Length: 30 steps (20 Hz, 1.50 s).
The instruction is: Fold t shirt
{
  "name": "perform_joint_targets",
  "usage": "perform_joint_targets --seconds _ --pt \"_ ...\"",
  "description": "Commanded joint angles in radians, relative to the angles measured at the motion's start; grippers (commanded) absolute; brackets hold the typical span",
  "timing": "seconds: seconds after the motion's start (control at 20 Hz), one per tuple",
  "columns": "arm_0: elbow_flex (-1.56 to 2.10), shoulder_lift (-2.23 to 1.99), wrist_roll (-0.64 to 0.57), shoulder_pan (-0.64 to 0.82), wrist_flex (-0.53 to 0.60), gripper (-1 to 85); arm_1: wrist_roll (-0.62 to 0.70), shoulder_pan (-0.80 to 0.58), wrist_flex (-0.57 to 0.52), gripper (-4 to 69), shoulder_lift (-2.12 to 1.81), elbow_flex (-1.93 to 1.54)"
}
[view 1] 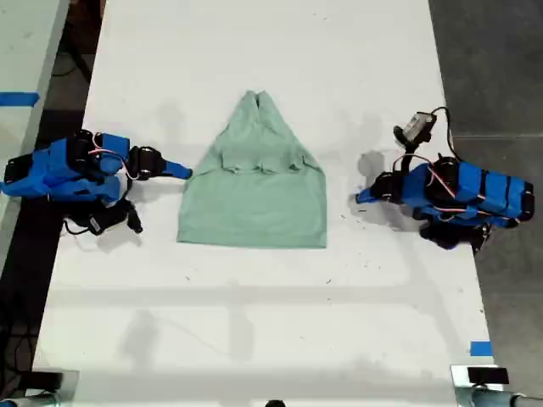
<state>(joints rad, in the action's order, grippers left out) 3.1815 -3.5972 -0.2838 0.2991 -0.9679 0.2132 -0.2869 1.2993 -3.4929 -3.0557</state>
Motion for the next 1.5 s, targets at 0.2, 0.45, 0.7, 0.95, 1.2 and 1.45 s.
perform_joint_targets --seconds 0.2,0.45,0.7,0.95,1.2,1.45 --pt "0.009 -0.008 0.106 0.037 -0.044 -0.1 -0.094 -0.017 0.115 -2.4 -0.015 0.049" --pt "0.009 -0.008 0.104 0.043 -0.044 -0.1 -0.084 -0.005 -0.057 -2.2 0.256 0.330" --pt "0.008 -0.008 0.100 0.032 -0.043 -0.1 -0.155 0.074 -0.135 1.6 1.078 0.799" --pt "0.008 -0.008 0.098 0.029 -0.043 -0.1 -0.051 0.089 -0.368 12.1 1.413 0.893" --pt "0.006 -0.008 0.098 0.026 -0.043 -0.1 -0.015 0.063 -0.396 13.6 1.772 0.994" --pt "0.006 -0.008 0.098 0.021 -0.043 -0.1 -0.153 0.078 -0.241 -1.8 1.848 1.083"
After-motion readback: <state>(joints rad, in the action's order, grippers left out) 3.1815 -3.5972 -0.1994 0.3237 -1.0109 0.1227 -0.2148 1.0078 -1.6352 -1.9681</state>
